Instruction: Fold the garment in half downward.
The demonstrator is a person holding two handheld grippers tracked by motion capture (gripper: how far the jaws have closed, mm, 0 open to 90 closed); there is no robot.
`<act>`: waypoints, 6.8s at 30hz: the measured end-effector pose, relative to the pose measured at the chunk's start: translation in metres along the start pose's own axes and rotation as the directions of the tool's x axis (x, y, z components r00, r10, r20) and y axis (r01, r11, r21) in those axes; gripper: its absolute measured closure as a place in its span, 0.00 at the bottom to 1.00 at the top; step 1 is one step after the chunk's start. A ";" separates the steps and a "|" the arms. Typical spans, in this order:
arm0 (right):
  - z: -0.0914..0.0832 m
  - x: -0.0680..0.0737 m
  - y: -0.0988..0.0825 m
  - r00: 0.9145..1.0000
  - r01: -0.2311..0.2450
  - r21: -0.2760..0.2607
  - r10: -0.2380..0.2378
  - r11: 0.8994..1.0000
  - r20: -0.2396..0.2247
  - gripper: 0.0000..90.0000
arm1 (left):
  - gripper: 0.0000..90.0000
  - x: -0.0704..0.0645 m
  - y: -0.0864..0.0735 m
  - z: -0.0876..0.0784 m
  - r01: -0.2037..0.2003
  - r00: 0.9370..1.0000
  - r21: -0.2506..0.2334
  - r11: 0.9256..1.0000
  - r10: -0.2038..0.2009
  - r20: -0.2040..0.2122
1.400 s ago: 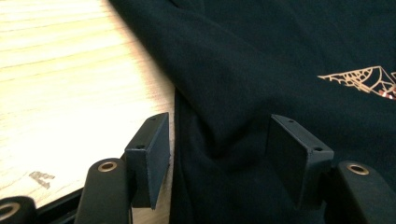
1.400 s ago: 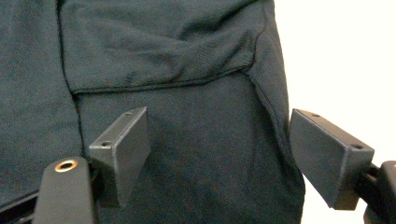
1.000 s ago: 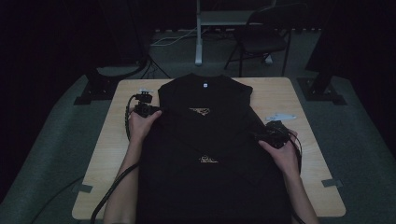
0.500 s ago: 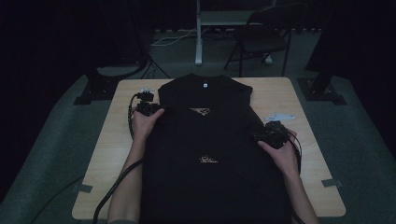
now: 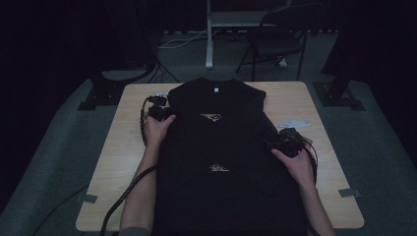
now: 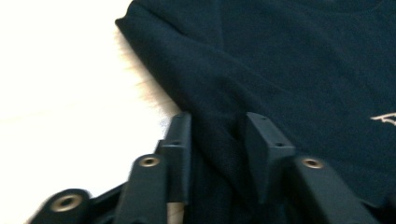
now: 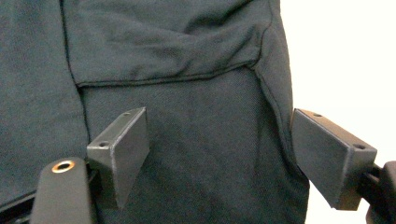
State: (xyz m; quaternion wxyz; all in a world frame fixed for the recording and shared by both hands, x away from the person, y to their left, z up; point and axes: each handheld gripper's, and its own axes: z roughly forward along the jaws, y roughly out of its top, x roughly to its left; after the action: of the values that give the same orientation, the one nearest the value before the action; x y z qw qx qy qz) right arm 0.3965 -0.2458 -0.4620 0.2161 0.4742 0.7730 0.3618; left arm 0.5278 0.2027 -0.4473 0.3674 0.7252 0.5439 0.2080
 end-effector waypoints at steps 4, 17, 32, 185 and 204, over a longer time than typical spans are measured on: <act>0.000 0.001 0.000 1.000 0.002 0.004 -0.002 1.000 0.000 0.23 | 0.89 0.002 0.001 -0.001 0.034 0.999 0.022 0.999 -0.034 0.026; 0.000 0.004 0.000 1.000 0.014 0.008 -0.014 1.000 0.003 0.23 | 0.92 0.003 0.002 -0.002 0.022 0.999 0.037 0.999 -0.024 0.044; 0.007 -0.011 0.016 0.998 -0.048 -0.016 0.047 0.999 -0.037 0.25 | 0.92 0.005 0.003 -0.001 0.034 0.998 0.042 0.999 -0.036 0.049; -0.076 0.027 0.006 0.978 -0.016 -0.293 -0.046 0.956 -0.204 0.94 | 0.95 -0.016 -0.100 -0.169 -0.031 0.943 -0.172 0.985 0.086 0.321; -0.079 0.055 -0.049 0.979 0.047 -0.096 -0.065 0.994 -0.192 0.93 | 0.94 -0.029 -0.149 -0.161 -0.077 0.956 -0.002 0.997 0.075 0.283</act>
State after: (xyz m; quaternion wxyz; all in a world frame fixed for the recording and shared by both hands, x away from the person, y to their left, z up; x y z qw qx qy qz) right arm 0.2891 -0.2392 -0.4479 0.1709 0.4042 0.7861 0.4352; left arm 0.3105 0.2452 -0.4543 0.4296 0.7696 0.4585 0.1136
